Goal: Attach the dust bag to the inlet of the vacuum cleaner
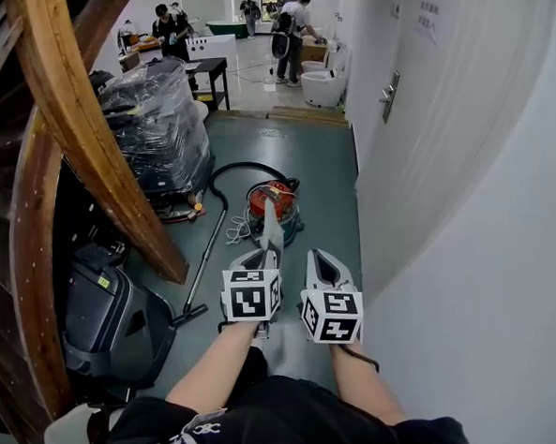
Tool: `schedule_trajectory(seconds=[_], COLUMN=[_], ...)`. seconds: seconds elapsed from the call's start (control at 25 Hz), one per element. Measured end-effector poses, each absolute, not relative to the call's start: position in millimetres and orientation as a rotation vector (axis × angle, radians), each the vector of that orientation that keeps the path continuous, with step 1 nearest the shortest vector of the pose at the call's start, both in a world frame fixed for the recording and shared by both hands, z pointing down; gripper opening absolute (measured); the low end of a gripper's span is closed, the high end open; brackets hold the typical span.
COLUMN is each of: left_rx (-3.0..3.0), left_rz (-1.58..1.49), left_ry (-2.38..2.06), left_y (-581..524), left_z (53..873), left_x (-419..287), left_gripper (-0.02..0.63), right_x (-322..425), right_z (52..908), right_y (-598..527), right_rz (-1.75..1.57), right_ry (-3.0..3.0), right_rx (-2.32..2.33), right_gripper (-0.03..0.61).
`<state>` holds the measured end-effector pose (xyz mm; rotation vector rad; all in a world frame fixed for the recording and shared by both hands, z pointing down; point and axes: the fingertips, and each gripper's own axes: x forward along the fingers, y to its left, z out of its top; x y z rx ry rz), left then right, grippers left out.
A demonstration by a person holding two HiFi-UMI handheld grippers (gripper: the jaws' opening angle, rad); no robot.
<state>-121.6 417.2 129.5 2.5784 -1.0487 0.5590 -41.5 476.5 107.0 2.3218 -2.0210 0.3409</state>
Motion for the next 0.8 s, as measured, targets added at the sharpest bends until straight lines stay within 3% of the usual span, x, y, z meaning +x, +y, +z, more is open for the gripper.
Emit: schedule_trajectory(seconds=[0.8], left_rx=[2.526], left_rz=[0.552], left_ry=[-1.049], left_y=[268.7], left_z=[156.0], left_x=[-78.8], left_gripper=[0.014], right_x=[0.6], right_z=[134.4], right_y=[337.8], right_rz=[0.379], right_ry=[-1.985], right_rx=[2.263], right_gripper=[-0.002])
